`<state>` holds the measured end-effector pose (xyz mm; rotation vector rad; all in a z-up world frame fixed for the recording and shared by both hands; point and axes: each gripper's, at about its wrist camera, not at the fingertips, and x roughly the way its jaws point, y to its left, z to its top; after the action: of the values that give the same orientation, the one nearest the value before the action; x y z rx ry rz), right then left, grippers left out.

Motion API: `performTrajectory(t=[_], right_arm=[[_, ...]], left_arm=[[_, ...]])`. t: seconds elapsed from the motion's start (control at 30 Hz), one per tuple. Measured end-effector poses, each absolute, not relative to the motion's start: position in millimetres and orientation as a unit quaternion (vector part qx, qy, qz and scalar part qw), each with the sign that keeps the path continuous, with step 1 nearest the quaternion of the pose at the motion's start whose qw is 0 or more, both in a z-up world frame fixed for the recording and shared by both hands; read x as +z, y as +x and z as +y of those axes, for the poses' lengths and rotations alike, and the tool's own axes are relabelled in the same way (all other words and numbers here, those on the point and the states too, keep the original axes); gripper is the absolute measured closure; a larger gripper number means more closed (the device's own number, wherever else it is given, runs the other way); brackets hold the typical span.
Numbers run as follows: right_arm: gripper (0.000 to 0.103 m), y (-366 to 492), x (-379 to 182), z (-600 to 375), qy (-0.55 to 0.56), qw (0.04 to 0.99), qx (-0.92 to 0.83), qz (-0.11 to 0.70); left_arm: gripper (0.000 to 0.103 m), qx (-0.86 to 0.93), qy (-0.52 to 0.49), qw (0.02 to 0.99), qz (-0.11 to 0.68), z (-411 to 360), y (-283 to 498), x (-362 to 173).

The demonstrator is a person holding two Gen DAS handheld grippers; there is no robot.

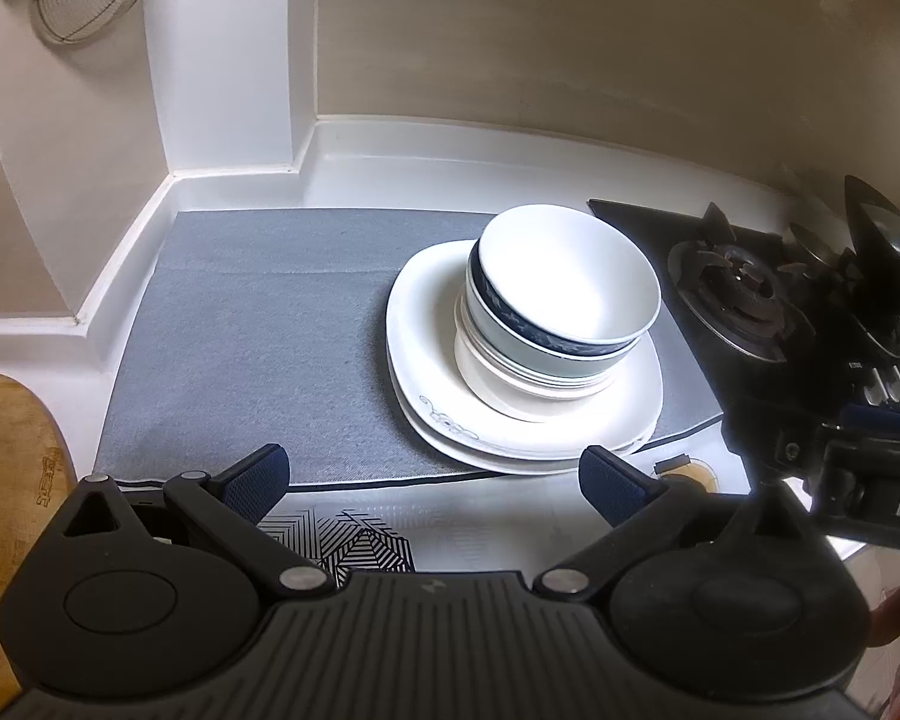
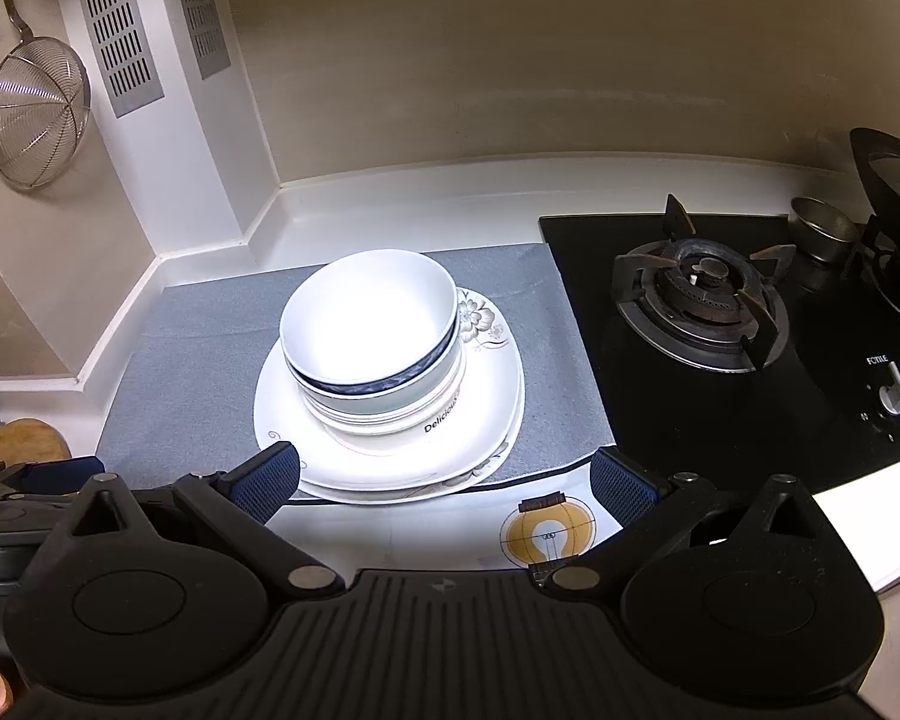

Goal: Organize plates and bowls

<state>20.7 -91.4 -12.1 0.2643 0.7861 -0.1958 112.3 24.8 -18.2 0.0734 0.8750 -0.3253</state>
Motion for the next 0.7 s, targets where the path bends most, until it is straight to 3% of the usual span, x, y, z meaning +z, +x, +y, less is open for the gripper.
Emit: performTrajectory(t=[0.7], right_arm=[[0.0, 34.7, -17.4, -89.7, 0.133, 0.911, -0.082, 0.383]], left_arm=[[0.0, -0.147, 0.04, 0.893, 0.423, 29.6, 122.8, -20.6]])
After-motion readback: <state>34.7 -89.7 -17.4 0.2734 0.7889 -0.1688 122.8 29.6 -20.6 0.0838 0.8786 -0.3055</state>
